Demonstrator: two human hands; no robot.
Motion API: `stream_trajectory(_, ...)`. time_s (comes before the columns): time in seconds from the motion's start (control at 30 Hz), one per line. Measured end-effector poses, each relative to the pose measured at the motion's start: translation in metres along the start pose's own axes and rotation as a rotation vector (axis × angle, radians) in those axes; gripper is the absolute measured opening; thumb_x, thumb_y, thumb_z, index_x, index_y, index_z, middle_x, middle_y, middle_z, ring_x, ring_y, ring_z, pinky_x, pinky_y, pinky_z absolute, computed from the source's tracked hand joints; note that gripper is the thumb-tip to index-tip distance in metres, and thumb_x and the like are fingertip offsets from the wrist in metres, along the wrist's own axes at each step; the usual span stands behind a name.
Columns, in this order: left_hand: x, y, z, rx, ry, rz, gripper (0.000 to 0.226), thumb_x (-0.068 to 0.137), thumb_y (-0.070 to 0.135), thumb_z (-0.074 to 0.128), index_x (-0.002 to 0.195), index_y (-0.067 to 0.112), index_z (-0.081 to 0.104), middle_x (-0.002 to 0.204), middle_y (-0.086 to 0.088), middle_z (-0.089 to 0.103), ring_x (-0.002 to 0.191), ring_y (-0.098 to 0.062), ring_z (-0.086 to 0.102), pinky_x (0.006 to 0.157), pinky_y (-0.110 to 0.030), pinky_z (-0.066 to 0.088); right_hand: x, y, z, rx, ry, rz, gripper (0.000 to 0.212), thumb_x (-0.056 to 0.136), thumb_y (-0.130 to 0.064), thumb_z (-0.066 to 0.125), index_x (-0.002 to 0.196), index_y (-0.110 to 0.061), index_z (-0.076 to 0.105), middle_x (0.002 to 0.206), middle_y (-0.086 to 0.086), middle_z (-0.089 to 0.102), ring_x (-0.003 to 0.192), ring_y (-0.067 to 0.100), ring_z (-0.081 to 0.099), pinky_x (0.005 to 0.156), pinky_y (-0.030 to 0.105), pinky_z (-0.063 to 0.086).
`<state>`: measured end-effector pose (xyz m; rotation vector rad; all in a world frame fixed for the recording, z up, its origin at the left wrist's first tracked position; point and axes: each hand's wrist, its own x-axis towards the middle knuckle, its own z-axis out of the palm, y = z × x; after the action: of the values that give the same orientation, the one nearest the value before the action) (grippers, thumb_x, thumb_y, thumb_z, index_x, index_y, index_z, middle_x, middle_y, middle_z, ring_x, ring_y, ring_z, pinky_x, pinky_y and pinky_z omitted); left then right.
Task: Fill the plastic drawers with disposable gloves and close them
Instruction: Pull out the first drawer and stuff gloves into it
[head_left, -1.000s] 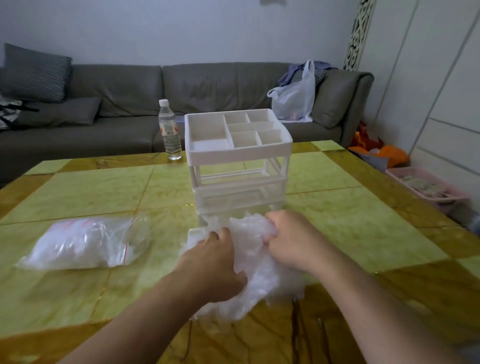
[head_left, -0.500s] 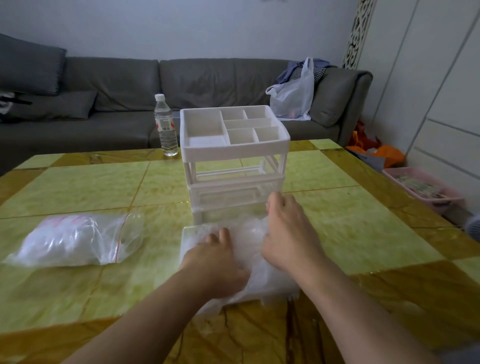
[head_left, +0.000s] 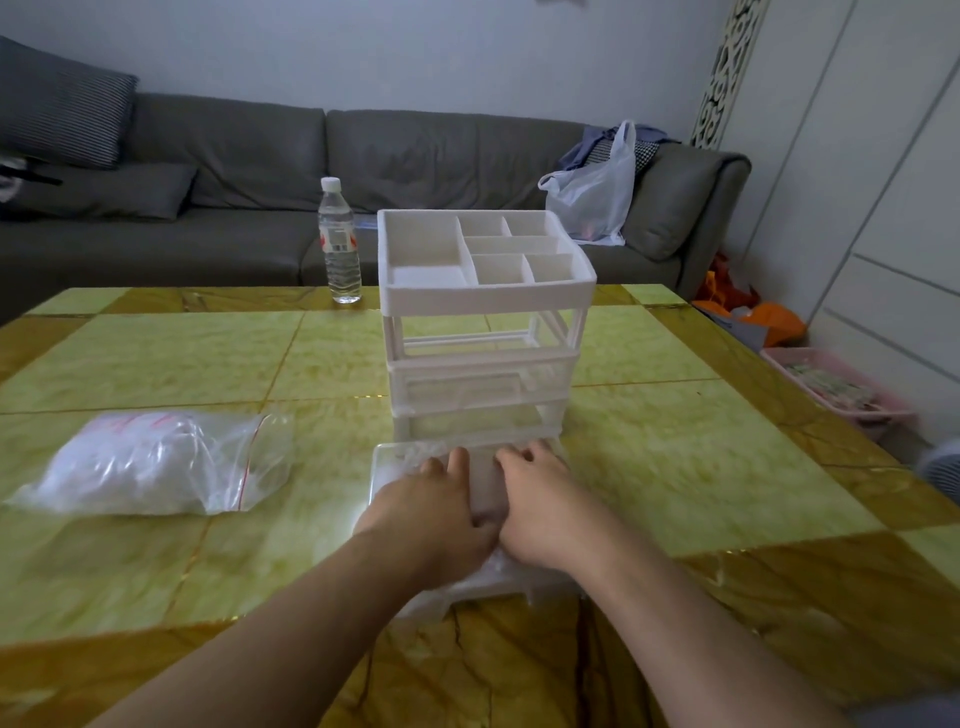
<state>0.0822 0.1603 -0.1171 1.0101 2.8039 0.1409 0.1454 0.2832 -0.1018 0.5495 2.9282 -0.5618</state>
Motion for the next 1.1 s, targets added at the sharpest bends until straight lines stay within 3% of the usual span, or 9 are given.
stream_trajectory(0.13, 0.002, -0.004, 0.0, -0.08, 0.023, -0.001, 0.057, 0.091, 0.055, 0.051, 0.132, 0.018, 0.036, 0.13, -0.008, 0.057, 0.106, -0.027, 0.061, 0.077, -0.036, 0.047, 0.004, 0.0, 0.008, -0.017, -0.063, 0.024, 0.064, 0.094, -0.019, 0.067, 0.15, -0.018, 0.037, 0.153, 0.009, 0.027, 0.144, 0.032, 0.033, 0.116, 0.044, 0.042)
stream_trajectory(0.27, -0.013, -0.007, -0.014, -0.177, 0.039, 0.02, 0.05, 0.093, 0.046, 0.057, 0.131, 0.02, 0.041, 0.133, -0.002, 0.054, 0.111, -0.022, 0.058, 0.088, -0.037, 0.053, 0.006, -0.001, 0.013, -0.013, -0.093, 0.049, 0.068, 0.097, -0.022, 0.065, 0.154, -0.018, 0.029, 0.157, 0.011, 0.018, 0.151, 0.032, 0.022, 0.122, 0.044, 0.033)
stream_trajectory(0.4, -0.056, -0.005, -0.021, 0.016, 0.333, 0.291, 0.024, 0.096, 0.043, 0.047, 0.115, 0.029, 0.053, 0.116, 0.009, 0.05, 0.109, -0.016, 0.048, 0.098, -0.033, 0.046, 0.012, -0.003, 0.015, -0.022, -0.158, 0.075, 0.083, 0.096, -0.021, 0.066, 0.161, -0.019, 0.015, 0.164, 0.014, 0.006, 0.156, 0.035, 0.011, 0.127, 0.049, 0.028)
stream_trajectory(0.5, -0.067, -0.001, -0.01, 0.016, 0.269, 0.39, 0.018, 0.092, 0.037, 0.039, 0.101, 0.03, 0.052, 0.101, 0.008, 0.051, 0.094, -0.018, 0.05, 0.087, -0.035, 0.05, 0.01, -0.003, 0.017, -0.012, -0.13, 0.076, 0.078, 0.094, -0.021, 0.068, 0.156, -0.015, 0.022, 0.159, 0.017, 0.012, 0.153, 0.037, 0.016, 0.124, 0.047, 0.031)
stream_trajectory(0.6, -0.056, 0.003, -0.004, -0.11, 0.128, 0.243, 0.011, 0.102, 0.036, 0.034, 0.097, 0.03, 0.041, 0.1, 0.008, 0.047, 0.096, -0.016, 0.049, 0.087, -0.034, 0.047, 0.007, -0.003, 0.017, -0.016, -0.097, 0.061, 0.077, 0.093, -0.02, 0.066, 0.156, -0.013, 0.024, 0.156, 0.018, 0.017, 0.151, 0.037, 0.02, 0.122, 0.046, 0.031)
stream_trajectory(0.73, -0.029, 0.002, -0.006, -0.207, -0.054, 0.02, 0.013, 0.098, 0.03, 0.048, 0.107, 0.022, 0.053, 0.108, 0.002, 0.058, 0.099, -0.019, 0.058, 0.088, -0.035, 0.052, 0.006, -0.001, 0.012, 0.023, -0.135, 0.07, 0.087, 0.091, -0.01, 0.067, 0.162, -0.014, 0.017, 0.159, 0.014, 0.013, 0.153, 0.034, 0.016, 0.125, 0.046, 0.03)
stream_trajectory(0.9, -0.011, 0.002, -0.01, -0.28, -0.164, -0.151, 0.064, 0.09, 0.022, 0.062, 0.143, 0.0, 0.035, 0.105, -0.002, 0.06, 0.093, -0.018, 0.058, 0.064, -0.022, 0.046, 0.006, 0.001, 0.007, 0.072, -0.12, 0.063, 0.098, 0.086, -0.004, 0.073, 0.16, -0.03, 0.012, 0.157, 0.013, 0.022, 0.146, 0.034, 0.03, 0.112, 0.048, 0.045)
stream_trajectory(1.0, -0.011, 0.011, -0.007, -0.282, -0.177, -0.18, 0.086, 0.094, 0.027, 0.066, 0.152, -0.011, 0.014, 0.134, -0.015, 0.057, 0.112, -0.025, 0.06, 0.086, -0.026, 0.05, 0.004, 0.001, 0.005, 0.05, -0.114, 0.008, 0.102, 0.087, -0.012, 0.078, 0.159, -0.046, 0.013, 0.159, 0.015, 0.018, 0.149, 0.036, 0.025, 0.112, 0.051, 0.046)
stream_trajectory(1.1, -0.022, 0.013, -0.01, -0.272, -0.079, -0.158, 0.062, 0.094, 0.03, 0.061, 0.142, -0.001, 0.036, 0.128, -0.015, 0.06, 0.116, -0.031, 0.062, 0.088, -0.032, 0.05, 0.007, -0.002, 0.007, -0.012, -0.173, 0.005, 0.098, 0.091, -0.025, 0.078, 0.157, -0.059, 0.013, 0.168, 0.012, 0.001, 0.154, 0.039, 0.011, 0.119, 0.054, 0.04)
